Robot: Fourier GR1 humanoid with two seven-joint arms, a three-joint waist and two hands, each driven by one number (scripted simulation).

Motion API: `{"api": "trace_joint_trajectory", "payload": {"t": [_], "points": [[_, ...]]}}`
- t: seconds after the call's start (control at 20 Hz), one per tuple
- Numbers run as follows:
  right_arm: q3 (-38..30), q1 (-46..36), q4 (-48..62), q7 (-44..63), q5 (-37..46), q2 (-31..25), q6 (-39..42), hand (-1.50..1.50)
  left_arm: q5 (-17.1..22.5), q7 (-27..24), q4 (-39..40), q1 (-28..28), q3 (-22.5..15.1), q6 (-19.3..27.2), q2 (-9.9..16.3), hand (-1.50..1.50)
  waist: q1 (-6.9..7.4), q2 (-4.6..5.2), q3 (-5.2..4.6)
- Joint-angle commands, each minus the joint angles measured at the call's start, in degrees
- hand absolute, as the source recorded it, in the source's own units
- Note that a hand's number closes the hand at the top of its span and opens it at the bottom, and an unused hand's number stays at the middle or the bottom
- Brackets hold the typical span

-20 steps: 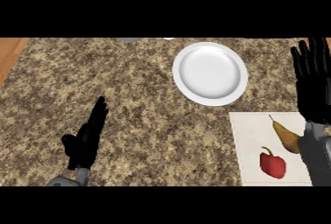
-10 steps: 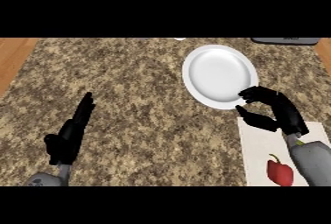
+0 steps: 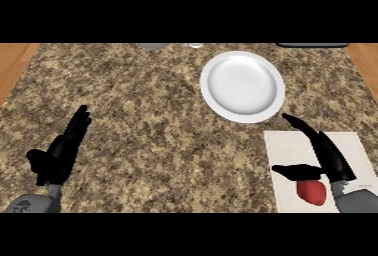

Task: Pick the pear from the placemat and place it in the plate

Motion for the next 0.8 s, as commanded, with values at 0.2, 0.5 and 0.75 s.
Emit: {"api": "trace_joint_trajectory", "payload": {"t": [0.2, 0.5, 0.75], "points": [[-2.44, 0.92, -12.75, 13.73, 6.55, -11.25, 3.88, -1.50, -1.17, 1.26, -0.87, 0.67, 0.51, -0.72, -0.84, 0.00, -0.48, -0.23, -0.05], [1.29, -5.20, -12.41, 27.43, 8.05, -18.64, 19.26, -1.50, -2.39, -2.06, 0.11, 1.95, 0.00, -0.77, -2.23, 0.00, 0.81, -0.02, -0.11], [2.76, -7.13, -14.72, 35.71, 6.57, -19.06, 29.28, -1.50, -1.93, 2.29, -0.46, -0.51, 1.30, -1.59, -1.54, 0.00, 0.27, -0.08, -0.01]]}}
